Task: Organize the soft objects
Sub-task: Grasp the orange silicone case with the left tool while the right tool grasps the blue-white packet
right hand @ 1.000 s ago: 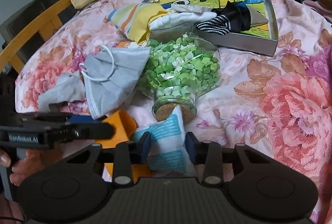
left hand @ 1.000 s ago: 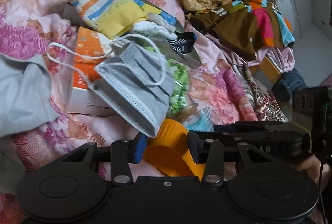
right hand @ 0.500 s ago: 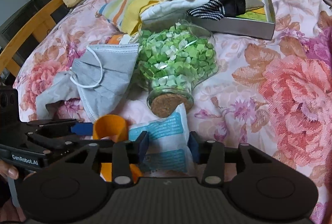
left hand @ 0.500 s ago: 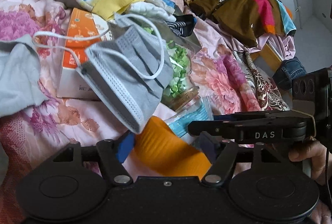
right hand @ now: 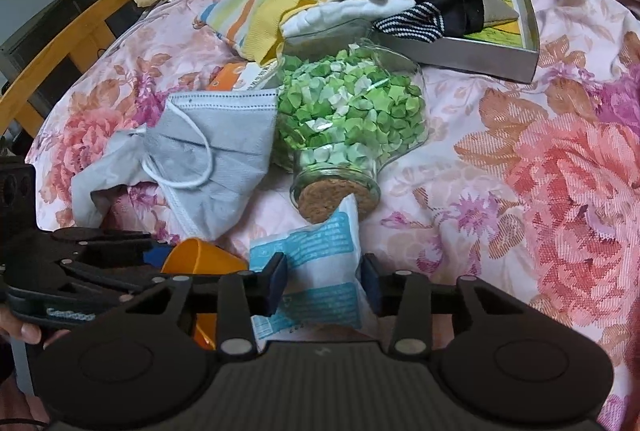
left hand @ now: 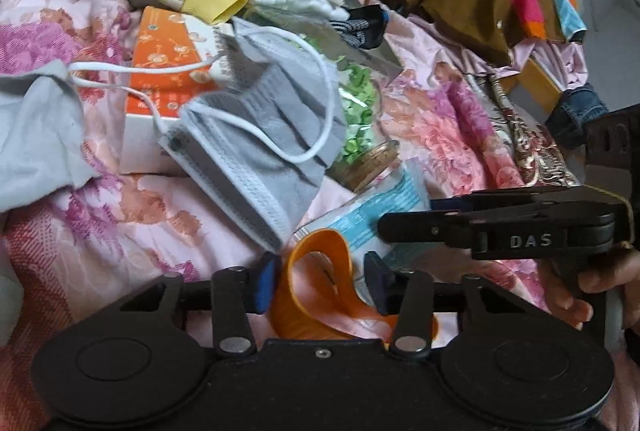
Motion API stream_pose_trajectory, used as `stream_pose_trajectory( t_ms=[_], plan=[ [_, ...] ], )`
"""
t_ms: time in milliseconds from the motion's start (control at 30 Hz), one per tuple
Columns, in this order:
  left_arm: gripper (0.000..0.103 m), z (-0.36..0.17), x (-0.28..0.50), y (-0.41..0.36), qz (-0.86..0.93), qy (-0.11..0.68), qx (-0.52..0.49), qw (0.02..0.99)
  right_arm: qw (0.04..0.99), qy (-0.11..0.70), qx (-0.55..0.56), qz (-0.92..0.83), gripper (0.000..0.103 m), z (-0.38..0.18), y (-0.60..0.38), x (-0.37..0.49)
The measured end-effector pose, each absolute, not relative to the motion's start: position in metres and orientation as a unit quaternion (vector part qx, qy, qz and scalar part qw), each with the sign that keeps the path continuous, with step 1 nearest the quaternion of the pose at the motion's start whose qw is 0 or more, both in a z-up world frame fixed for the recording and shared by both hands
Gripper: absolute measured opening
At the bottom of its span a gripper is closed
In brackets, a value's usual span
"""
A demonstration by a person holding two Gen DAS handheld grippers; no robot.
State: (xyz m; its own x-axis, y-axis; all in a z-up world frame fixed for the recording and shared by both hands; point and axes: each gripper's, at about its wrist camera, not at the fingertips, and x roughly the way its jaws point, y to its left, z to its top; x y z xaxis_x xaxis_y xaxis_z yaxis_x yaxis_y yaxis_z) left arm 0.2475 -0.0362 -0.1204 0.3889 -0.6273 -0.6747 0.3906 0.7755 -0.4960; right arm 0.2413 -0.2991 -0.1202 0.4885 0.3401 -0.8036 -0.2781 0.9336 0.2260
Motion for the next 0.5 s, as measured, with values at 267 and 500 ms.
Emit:
stream_pose_trajectory(
  t_ms=[267, 500],
  plan=[
    [0.025, -0.115, 0.235, -0.035, -0.276, 0.465, -0.121, 0.832, 0.865, 0.465, 0.024, 0.186, 0.032, -0.117, -0.296, 0.239],
    [0.022, -0.105, 0.22, -0.042, -0.259, 0.458, -0.104, 0.844, 0.867, 0.454, 0.018, 0.206, 0.035, -0.114, -0.291, 0.235]
  ],
)
